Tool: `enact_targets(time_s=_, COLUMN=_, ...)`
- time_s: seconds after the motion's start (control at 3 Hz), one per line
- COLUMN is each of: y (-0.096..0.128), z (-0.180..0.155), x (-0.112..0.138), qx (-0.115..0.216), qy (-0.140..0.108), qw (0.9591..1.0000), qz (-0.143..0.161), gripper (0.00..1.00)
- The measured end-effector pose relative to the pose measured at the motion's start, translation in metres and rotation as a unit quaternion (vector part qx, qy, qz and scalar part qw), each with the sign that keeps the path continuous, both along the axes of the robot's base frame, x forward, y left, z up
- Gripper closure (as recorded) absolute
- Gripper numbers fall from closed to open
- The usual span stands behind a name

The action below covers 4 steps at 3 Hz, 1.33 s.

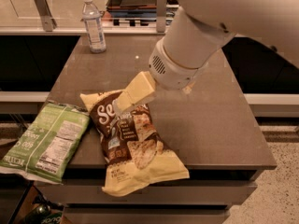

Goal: Move brown chip bag near blue plastic bottle

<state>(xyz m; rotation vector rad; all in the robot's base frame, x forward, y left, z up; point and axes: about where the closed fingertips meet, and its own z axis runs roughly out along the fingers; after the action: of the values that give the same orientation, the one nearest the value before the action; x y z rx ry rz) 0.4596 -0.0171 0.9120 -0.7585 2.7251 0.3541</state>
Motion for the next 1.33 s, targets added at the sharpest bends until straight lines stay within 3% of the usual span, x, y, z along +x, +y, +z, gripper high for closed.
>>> enact_targets(time_s=0.33, y=0.024, z=-0.009, x=-0.013, qx=-0.018, qy=0.02, qw=0.9995, qz=-0.015, gripper=0.0)
enact_targets(time_s=0.67, y=0.046, z=-0.021, x=-0.022, qx=-0.058, qy=0.046, qw=0.9969, qz=-0.025, gripper=0.0)
enact_targets(time_s=1.33, y=0.079, z=-0.047, x=-0.031, qx=-0.14, qy=0.08, qw=0.9865, qz=-0.028, gripper=0.0)
